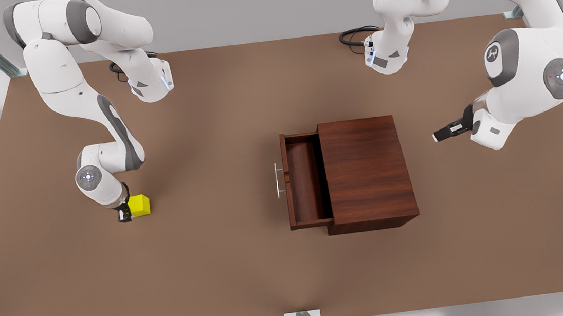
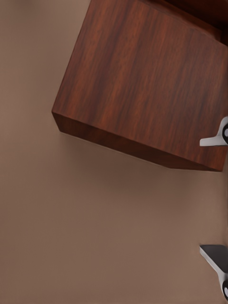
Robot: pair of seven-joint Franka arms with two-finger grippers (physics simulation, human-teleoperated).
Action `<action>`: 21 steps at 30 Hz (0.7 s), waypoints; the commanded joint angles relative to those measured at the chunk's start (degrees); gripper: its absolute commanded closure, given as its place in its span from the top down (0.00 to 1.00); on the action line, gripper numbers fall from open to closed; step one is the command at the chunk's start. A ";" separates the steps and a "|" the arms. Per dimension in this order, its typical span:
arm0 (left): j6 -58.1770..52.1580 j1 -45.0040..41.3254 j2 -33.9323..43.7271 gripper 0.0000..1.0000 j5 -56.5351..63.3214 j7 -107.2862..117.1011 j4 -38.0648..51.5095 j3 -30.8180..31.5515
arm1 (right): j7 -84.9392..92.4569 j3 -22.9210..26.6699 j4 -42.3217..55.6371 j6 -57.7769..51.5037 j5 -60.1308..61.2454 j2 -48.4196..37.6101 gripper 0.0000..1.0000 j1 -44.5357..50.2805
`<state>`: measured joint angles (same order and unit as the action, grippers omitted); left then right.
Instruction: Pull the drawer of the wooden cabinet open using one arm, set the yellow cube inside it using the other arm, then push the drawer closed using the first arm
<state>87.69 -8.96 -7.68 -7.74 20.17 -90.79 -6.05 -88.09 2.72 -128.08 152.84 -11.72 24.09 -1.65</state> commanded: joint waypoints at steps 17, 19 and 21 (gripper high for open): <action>-0.24 -0.27 -0.06 1.00 0.27 -1.63 0.00 -0.01 | -17.99 -11.42 35.25 -41.73 5.39 -3.36 0.50 8.15; -0.24 -0.36 -0.06 1.00 0.27 -1.63 0.00 -0.01 | -21.94 -11.42 39.04 -45.16 5.48 -1.51 0.50 11.32; -0.15 -0.27 -0.06 1.00 0.27 -1.63 0.08 -0.01 | -27.21 -11.42 42.38 -48.77 5.39 -0.10 0.50 14.66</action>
<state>87.49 -9.24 -7.79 -7.51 19.03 -90.77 -6.05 -97.24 -8.68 -86.68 117.25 -6.41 23.58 12.22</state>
